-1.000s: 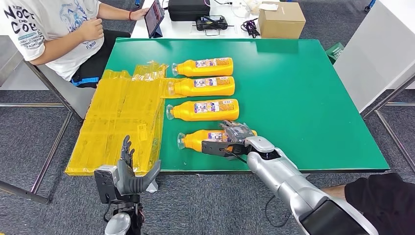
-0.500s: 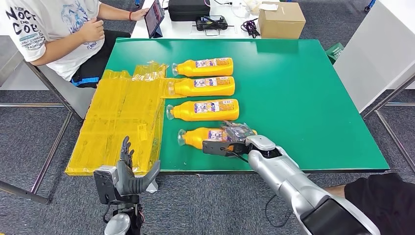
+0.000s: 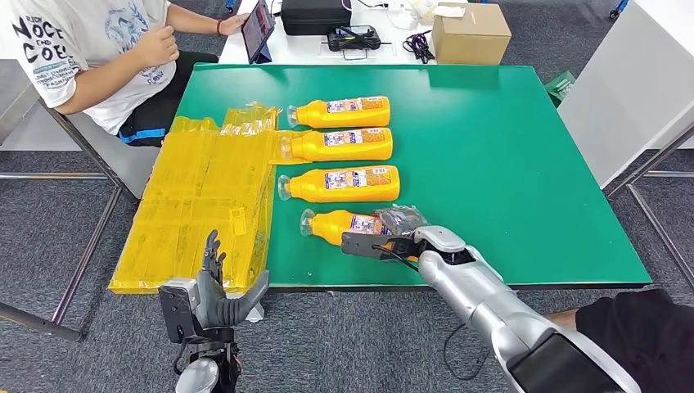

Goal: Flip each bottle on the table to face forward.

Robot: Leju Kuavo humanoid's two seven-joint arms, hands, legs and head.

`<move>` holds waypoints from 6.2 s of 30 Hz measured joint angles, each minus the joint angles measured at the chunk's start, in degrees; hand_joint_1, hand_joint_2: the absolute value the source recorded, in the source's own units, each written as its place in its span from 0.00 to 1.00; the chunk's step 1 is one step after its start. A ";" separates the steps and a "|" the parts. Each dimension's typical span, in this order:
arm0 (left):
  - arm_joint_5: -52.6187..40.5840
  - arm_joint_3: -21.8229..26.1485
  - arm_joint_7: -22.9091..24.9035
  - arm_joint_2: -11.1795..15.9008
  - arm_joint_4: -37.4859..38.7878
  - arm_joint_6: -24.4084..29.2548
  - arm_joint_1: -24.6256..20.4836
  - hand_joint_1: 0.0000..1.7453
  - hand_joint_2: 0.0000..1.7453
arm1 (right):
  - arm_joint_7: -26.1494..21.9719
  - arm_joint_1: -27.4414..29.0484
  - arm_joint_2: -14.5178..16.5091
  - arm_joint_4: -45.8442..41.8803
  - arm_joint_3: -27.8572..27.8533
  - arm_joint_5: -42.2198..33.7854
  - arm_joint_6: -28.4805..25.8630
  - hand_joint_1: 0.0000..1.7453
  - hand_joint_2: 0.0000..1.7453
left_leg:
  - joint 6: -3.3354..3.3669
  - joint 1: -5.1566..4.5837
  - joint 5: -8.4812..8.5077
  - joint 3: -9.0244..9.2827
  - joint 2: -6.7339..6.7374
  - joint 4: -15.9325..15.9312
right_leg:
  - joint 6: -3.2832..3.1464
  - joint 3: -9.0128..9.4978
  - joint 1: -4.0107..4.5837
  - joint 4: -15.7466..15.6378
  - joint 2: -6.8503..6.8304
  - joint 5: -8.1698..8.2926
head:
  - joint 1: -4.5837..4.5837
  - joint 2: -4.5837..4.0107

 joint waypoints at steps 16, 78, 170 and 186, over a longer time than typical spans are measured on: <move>1.98 -0.93 -0.06 0.00 -0.74 2.48 2.30 0.00 1.00 | -10.43 27.56 5.32 -43.06 -20.17 5.93 -36.48 1.00 1.00 | -0.09 0.00 -0.15 -0.09 -0.01 -0.03 | -0.07 -0.10 -0.01 -0.01 0.00 -0.10 | -0.01 0.00; 23.20 -7.67 5.14 2.31 -4.18 -27.20 1.85 0.00 1.00 | -34.48 39.04 17.72 -27.27 -20.39 -14.98 -24.99 1.00 1.00 | -0.11 0.07 -0.14 -0.06 0.05 -0.05 | -0.13 -0.08 0.04 -0.01 0.08 -0.13 | -0.01 0.00; 17.57 -11.79 0.63 7.04 0.30 -40.30 -0.74 0.00 1.00 | -33.81 32.32 19.74 -15.65 -17.77 -13.62 -13.78 1.00 1.00 | -0.11 0.08 -0.13 -0.02 0.07 -0.05 | -0.12 -0.05 0.06 0.00 0.09 -0.12 | -0.02 0.00; 21.62 -9.52 4.15 6.76 1.70 -38.23 -1.02 0.00 1.00 | -31.51 31.76 19.46 -14.03 -14.15 -9.44 -13.82 1.00 1.00 | -0.11 0.08 -0.13 -0.02 0.08 -0.05 | -0.12 -0.06 0.06 0.00 0.09 -0.12 | 0.00 0.00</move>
